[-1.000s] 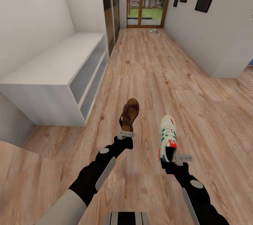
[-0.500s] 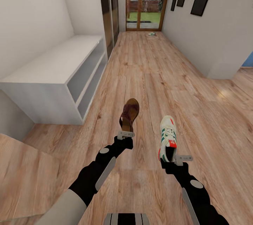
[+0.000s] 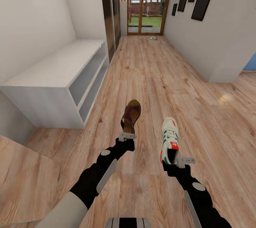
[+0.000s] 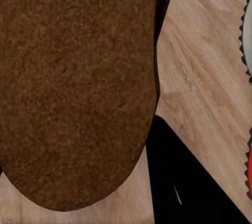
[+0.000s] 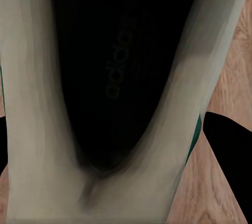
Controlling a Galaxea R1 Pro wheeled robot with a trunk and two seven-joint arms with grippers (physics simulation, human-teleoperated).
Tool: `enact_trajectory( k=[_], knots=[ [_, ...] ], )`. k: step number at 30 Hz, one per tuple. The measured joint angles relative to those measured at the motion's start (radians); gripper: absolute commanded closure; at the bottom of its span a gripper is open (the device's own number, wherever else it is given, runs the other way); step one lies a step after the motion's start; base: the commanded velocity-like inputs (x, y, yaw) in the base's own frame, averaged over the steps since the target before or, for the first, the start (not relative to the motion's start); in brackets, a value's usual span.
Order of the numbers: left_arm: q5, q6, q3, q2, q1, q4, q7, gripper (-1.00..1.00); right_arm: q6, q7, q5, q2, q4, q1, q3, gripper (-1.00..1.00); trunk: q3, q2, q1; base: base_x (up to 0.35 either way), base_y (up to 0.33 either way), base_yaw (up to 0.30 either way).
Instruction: Pick up the two gym shoes and the two sandals from the corridor floor and place them onto the hallstand (shoe rack) in the corridor, making sure they are on the rack and not on the floor. Arrange them so the two gym shoes are next to each other and the two sandals are next to each other.
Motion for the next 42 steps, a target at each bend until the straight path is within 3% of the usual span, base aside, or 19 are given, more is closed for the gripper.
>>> enact_trajectory(
  k=[15, 27, 42],
  knots=[
    [0.0, 0.0, 0.0, 0.0, 0.0, 0.0, 0.0, 1.0, 0.0, 0.0, 0.0, 0.0, 0.0, 0.0, 0.001, 1.0, 0.024, 0.0, 0.0, 0.012, 0.0, 0.0],
    [0.0, 0.0, 0.0, 0.0, 0.0, 0.0, 0.0, 1.0, 0.0, 0.0, 0.0, 0.0, 0.0, 0.0, 0.001, 1.0, 0.044, 0.0, -0.001, 0.276, -0.094, 0.0],
    [0.0, 0.0, 0.0, -0.001, 0.0, -0.001, 0.0, 1.0, 0.001, 0.0, 0.0, 0.0, 0.0, 0.0, 0.001, 1.0, 0.068, 0.0, 0.0, 0.078, -0.302, 0.019]
  ],
)
